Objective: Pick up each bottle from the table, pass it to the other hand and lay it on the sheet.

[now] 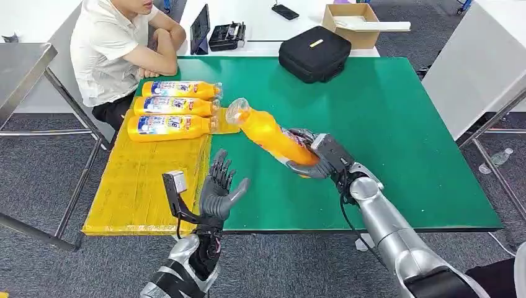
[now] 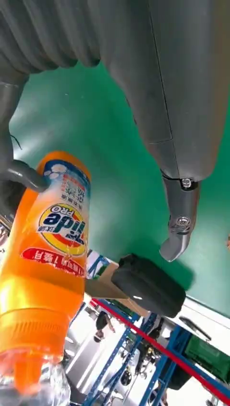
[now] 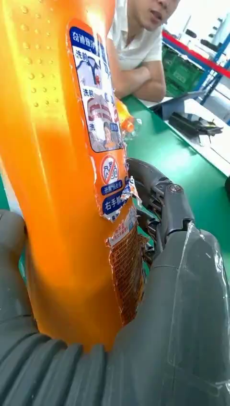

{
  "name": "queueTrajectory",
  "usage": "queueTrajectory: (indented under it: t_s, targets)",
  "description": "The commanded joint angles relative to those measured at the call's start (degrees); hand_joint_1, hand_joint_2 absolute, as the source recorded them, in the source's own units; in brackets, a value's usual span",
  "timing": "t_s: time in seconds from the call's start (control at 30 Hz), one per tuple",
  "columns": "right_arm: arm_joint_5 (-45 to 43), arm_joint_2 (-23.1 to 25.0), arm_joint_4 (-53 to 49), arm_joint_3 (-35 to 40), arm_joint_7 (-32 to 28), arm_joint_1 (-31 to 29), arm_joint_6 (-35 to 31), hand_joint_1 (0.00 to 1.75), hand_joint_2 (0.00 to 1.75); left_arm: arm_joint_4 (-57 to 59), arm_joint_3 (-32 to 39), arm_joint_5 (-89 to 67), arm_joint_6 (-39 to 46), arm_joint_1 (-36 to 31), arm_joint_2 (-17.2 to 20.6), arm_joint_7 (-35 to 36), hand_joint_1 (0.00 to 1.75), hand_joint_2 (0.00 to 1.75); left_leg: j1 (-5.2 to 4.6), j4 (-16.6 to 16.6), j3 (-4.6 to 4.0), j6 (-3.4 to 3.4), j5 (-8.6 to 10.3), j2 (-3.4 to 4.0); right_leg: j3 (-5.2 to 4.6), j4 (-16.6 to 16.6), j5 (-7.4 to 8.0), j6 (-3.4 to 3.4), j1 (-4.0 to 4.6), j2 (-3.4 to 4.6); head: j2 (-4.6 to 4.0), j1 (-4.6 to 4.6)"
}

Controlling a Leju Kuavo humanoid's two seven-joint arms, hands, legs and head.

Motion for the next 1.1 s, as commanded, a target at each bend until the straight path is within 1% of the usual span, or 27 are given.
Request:
queueTrajectory:
  t_s: [0.03,0.13,0.2,0.23,0.27,0.33,0.47,0.5,0.7,0.77,0.83,0.9,0.93,0.97,1.1]
  targets:
    - [-0.1,0.0,3.0,4.3,-0.1,-4.1,0.2,1.75,1.75,6.2,1.8,0.1,-0.2,-2.9,-1.2,0.2,0.00,1.75,0.00,0.0,-0.02,-0.05,-0.01,0.10,-0.04,0.0,0.02,-0.08,0.01,0.08,0.00,0.00]
    - [-0.2,0.4,2.8,5.1,-0.5,-4.3,0.5,1.75,1.75,7.0,1.4,-0.9,1.1,-3.7,-1.1,-0.5,0.00,1.75,0.00,0.0,-0.04,-0.04,0.00,0.08,-0.05,0.0,0.02,-0.07,0.01,0.06,0.00,0.02]
    - [-0.2,1.7,2.2,6.5,-0.6,-4.3,0.9,1.75,1.75,8.5,1.5,-1.5,2.4,-5.5,-1.3,-0.9,0.00,1.75,0.03,0.0,-0.09,-0.06,0.00,0.12,-0.10,0.0,0.04,-0.10,0.03,0.09,0.00,0.02]
    - [0.0,2.3,1.7,7.9,-0.5,-4.5,1.3,1.75,1.75,9.4,1.1,-2.0,2.8,-6.8,-1.3,-2.6,0.00,1.75,0.01,0.0,-0.10,-0.05,0.00,0.12,-0.11,0.0,0.03,-0.07,0.01,0.09,0.00,0.02]
    - [-0.2,2.7,1.6,8.9,-0.1,-4.7,1.8,1.75,1.75,9.3,0.7,-2.4,2.9,-7.4,-1.3,-4.0,0.00,1.75,0.05,0.1,-0.12,-0.09,-0.01,0.24,-0.15,0.1,0.07,-0.14,0.05,0.20,0.00,0.00]
    - [-0.7,3.3,2.3,11.6,0.9,-5.3,2.9,1.75,1.75,7.9,-0.1,-2.6,2.9,-8.1,-1.3,-5.1,0.00,1.75,0.08,0.1,-0.14,-0.10,0.00,0.18,-0.14,0.1,0.06,-0.16,0.08,0.14,0.00,0.04]
    - [-1.4,5.0,2.9,14.7,-0.7,-5.1,3.3,1.75,1.75,5.3,-0.7,-3.4,4.3,-8.3,-1.3,-6.3,0.00,1.75,0.06,0.1,-0.12,-0.11,-0.01,0.21,-0.15,0.1,0.03,-0.16,0.07,0.16,0.00,0.02]
    - [-1.5,5.2,2.8,14.9,-0.8,-4.9,3.3,1.75,1.75,5.2,-0.6,-3.3,4.4,-8.4,-1.3,-6.3,0.00,1.75,0.11,0.1,-0.11,-0.15,-0.02,0.22,-0.14,0.1,0.03,-0.22,0.12,0.16,0.00,0.00]
    - [-1.7,7.0,1.5,17.4,-0.8,-3.0,2.5,1.75,1.75,5.5,0.9,-3.0,6.4,-9.5,-1.3,-7.7,0.00,1.75,0.09,0.0,-0.12,-0.06,0.00,0.07,-0.12,0.0,0.02,-0.09,0.07,0.04,0.00,0.04]
    - [-2.5,8.1,1.5,18.5,-0.9,-2.6,2.4,1.75,1.75,5.8,0.8,-2.9,8.2,-10.3,-1.3,-8.9,0.00,1.75,0.19,0.1,-0.10,-0.14,-0.02,0.19,-0.11,0.0,0.05,-0.23,0.18,0.13,0.00,0.02]
    - [-2.6,8.6,1.5,19.0,-0.8,-2.5,2.0,1.75,1.75,6.0,0.5,-2.5,8.3,-10.6,-1.3,-8.8,0.00,1.75,0.11,0.0,-0.14,-0.09,0.01,0.08,-0.14,0.0,0.03,-0.14,0.10,0.04,0.00,0.04]
    - [-3.2,8.9,1.7,19.9,-0.6,-2.9,1.1,1.75,1.75,6.5,-0.2,-0.6,7.5,-10.8,-1.3,-7.7,0.00,1.75,0.25,0.1,-0.10,-0.22,0.01,0.20,-0.09,0.0,0.09,-0.35,0.25,0.12,0.00,0.04]
    - [-3.6,9.1,1.8,20.5,-0.7,-3.2,0.9,1.75,1.75,7.1,-0.7,0.2,7.0,-11.1,-1.3,-7.6,0.00,1.75,0.11,0.1,-0.16,-0.09,0.01,0.04,-0.14,0.0,0.02,-0.13,0.10,0.00,0.02,0.04]
    - [-4.2,9.2,1.8,20.7,-0.7,-3.3,0.9,1.75,1.75,7.5,-0.9,0.5,6.9,-11.2,-1.3,-7.9,0.00,1.75,0.15,0.1,-0.14,-0.13,-0.02,0.19,-0.17,0.1,0.04,-0.20,0.14,0.14,0.00,0.02]
    - [-4.4,9.4,1.7,20.9,-0.7,-3.3,0.9,1.75,1.75,7.7,-0.7,0.8,6.8,-11.0,-1.3,-8.2,0.00,1.75,0.10,0.0,-0.12,-0.10,0.01,0.05,-0.12,0.0,0.01,-0.16,0.09,0.00,0.00,0.02]
